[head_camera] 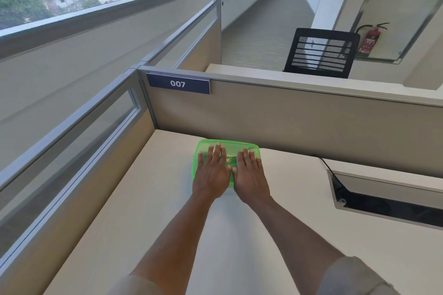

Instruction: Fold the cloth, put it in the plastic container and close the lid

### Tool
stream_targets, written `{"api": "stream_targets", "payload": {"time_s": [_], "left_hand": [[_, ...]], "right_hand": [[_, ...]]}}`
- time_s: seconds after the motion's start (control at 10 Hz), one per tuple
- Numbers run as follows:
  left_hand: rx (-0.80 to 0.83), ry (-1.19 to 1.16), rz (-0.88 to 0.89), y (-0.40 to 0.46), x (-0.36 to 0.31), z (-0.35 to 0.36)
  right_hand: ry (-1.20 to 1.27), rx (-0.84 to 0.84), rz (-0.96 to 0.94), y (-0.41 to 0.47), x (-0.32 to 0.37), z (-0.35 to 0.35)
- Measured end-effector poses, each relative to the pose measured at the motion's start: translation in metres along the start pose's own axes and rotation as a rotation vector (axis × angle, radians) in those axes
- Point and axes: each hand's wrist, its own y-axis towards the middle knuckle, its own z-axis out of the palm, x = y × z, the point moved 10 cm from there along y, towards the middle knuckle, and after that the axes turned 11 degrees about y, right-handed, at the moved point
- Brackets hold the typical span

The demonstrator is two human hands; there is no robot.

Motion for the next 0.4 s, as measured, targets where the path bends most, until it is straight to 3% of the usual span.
{"api": "stream_targets", "payload": {"time_s": [0.4], "left_hand": [[-0.003,-0.029,-0.019,-0.003,-0.009,-0.017]], "right_hand": [[-0.018,-0.047,0.034,-0.004,0.002,-0.012]]}}
